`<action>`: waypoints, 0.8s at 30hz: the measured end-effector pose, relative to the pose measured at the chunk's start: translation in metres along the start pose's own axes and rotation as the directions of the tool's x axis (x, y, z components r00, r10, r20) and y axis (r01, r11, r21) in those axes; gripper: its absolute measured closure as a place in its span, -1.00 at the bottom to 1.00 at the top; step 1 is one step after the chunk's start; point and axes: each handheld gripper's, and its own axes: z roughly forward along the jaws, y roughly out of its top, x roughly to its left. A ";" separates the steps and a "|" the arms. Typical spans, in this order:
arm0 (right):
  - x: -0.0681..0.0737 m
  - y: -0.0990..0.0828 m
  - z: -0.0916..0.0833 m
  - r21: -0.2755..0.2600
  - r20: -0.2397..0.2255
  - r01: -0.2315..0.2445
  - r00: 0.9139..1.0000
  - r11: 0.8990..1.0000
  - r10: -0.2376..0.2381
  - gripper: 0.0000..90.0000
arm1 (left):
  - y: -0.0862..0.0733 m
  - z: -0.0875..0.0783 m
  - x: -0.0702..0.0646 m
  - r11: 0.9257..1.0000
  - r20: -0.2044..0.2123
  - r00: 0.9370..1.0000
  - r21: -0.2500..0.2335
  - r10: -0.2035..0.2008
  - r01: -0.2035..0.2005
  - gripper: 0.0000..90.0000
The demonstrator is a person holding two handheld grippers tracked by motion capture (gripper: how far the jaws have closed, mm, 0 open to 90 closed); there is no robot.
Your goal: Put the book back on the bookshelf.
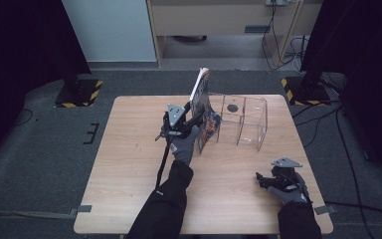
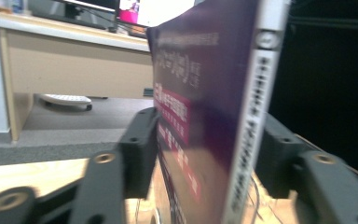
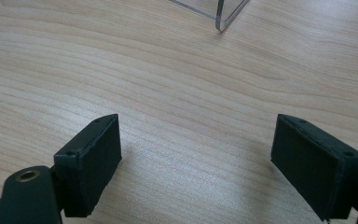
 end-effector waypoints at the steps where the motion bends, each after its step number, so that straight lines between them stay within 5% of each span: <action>1: 0.000 0.000 0.000 0.000 0.003 0.000 1.000 1.000 0.000 -0.65 | 0.001 -0.005 0.001 1.000 0.010 1.000 0.005 0.013 -0.013 -0.16; 9: 0.000 0.000 0.000 -0.002 0.007 -0.002 1.000 1.000 0.002 -0.65 | 0.010 -0.047 0.008 0.995 0.084 0.992 0.033 0.092 -0.095 -0.35; 13: 0.000 0.000 0.000 0.003 0.006 -0.006 1.000 1.000 0.006 -0.65 | 0.012 -0.063 0.018 0.994 0.139 0.989 0.097 0.041 -0.055 -0.40; 16: 0.001 0.000 0.000 0.000 0.006 -0.004 1.000 1.000 0.004 -0.65 | 0.009 -0.076 0.028 0.988 0.133 0.990 0.139 0.043 -0.062 -0.41; 20: 0.001 0.001 -0.001 0.000 0.006 -0.011 1.000 1.000 0.011 -0.65 | 0.004 -0.094 0.038 0.970 0.117 0.986 0.200 0.118 -0.139 -0.45; 24: 0.001 0.000 -0.001 -0.001 0.004 -0.010 1.000 1.000 0.010 -0.65 | -0.003 -0.113 0.049 0.957 0.132 0.986 0.255 0.104 -0.135 -0.47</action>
